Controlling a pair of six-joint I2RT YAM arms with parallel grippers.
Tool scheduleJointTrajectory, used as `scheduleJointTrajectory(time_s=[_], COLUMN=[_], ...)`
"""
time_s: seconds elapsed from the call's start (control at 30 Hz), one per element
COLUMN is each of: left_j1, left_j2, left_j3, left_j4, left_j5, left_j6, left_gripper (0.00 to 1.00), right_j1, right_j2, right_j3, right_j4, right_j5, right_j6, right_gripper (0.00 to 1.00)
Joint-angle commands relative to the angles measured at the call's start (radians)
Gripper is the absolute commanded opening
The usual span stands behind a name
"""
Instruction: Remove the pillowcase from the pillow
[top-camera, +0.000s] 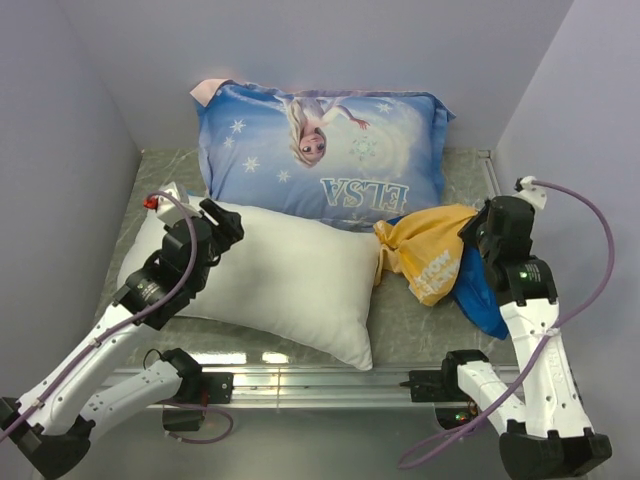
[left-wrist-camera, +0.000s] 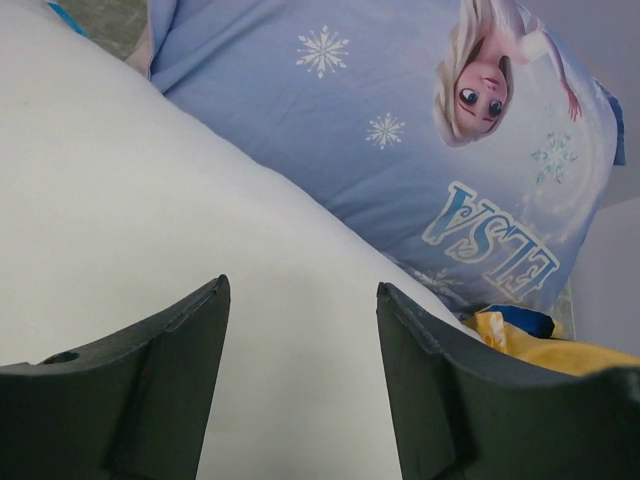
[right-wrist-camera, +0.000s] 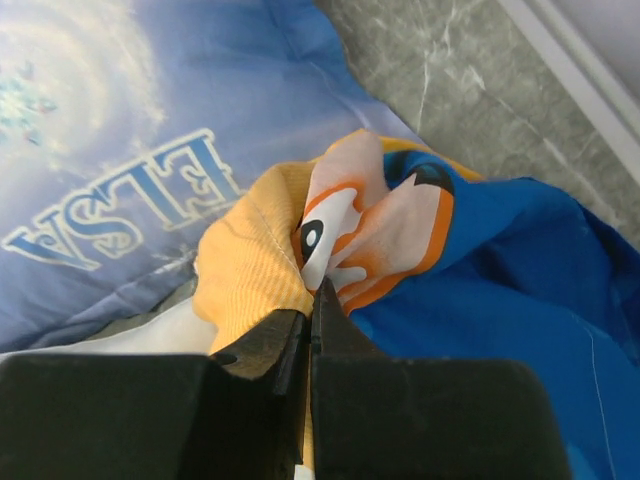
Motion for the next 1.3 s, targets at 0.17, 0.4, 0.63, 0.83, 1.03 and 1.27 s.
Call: scheduleJointTrajectory(time_s=[0.17,0.4,0.63,0.83,1.03,1.27], left_j1=[-0.004,-0.004,-0.004,-0.004,-0.003,-0.003], left_j2=[0.042,0.091,0.091,0.007,-0.064,-0.085], left_j3=[0.074,0.108,0.144,0.12,0.078,0.043], left_j4=[0.09,0.099,0.067,0.087,0.099,0.116], left_j5=[0.127,0.271,0.381,0.378,0.367,0.35], left_j6=[0.124,0.206,0.282,0.288,0.294,0.297], left_gripper=[0.68,0.72,0.89,0.89,0.9,0.89], right_j1=[0.039,0.146,0.211,0.212,0.212,0.211], right_j2=[0.02,-0.003,-0.115,-0.19,-0.228,-0.293], right_j3=[-0.298,-0.296,-0.182,-0.083,-0.091,-0.151], right_j4=[0.229,0.197,0.095,0.049,0.049,0.072], right_j5=[-0.02,0.076,0.089,-0.021,-0.112,-0.12], right_j6=[0.045,0.04,0.028,-0.011,-0.034,-0.034], right_gripper=[0.14,0.67,0.98,1.0,1.0,1.0])
